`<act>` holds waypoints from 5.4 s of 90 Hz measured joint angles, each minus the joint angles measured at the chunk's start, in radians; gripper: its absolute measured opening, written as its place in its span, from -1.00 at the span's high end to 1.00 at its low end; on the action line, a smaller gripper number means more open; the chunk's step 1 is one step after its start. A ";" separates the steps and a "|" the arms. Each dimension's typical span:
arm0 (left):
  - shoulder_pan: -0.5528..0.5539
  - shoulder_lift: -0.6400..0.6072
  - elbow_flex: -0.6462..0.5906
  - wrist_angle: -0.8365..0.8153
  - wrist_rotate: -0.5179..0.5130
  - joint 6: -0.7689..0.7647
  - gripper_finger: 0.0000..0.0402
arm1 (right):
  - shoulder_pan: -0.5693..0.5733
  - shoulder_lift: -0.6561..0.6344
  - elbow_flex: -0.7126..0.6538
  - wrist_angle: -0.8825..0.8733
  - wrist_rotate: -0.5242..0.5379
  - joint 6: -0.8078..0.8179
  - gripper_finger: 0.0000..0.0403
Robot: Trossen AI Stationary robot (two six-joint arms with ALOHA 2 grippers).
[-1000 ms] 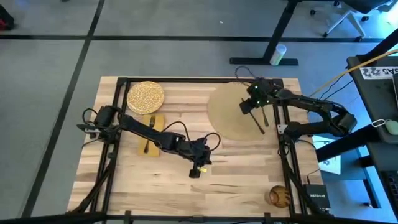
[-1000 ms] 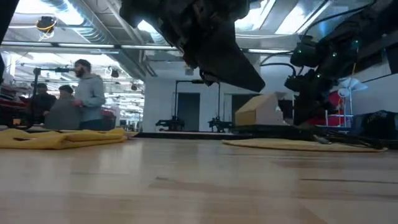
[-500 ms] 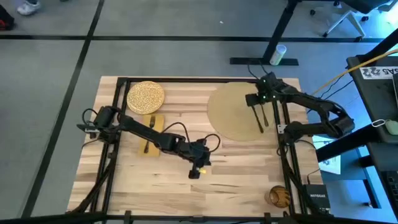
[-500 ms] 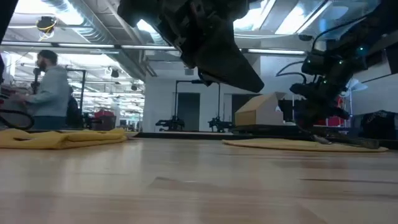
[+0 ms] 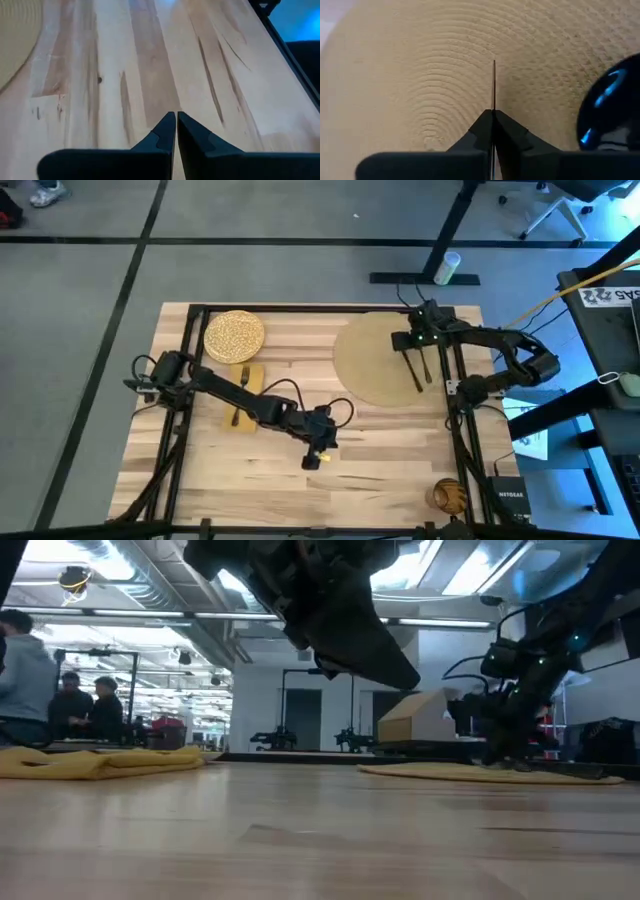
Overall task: Set table place
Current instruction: Put the knife to the left of the spoon on the woven mat
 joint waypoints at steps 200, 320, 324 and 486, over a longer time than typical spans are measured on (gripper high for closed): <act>0.002 0.000 0.000 -0.017 -0.020 -0.003 1.00 | 0.156 -0.004 0.155 -0.787 0.183 -0.513 1.00; 0.001 0.000 -0.001 -0.013 -0.027 -0.017 1.00 | 0.200 -0.117 0.105 -0.681 0.074 -0.458 1.00; 0.001 0.001 -0.001 -0.010 -0.027 -0.017 1.00 | 0.200 -0.137 0.105 -0.681 0.075 -0.456 1.00; 0.009 0.001 -0.001 0.013 -0.028 -0.003 1.00 | 0.236 -0.016 0.106 -0.249 0.237 -0.413 1.00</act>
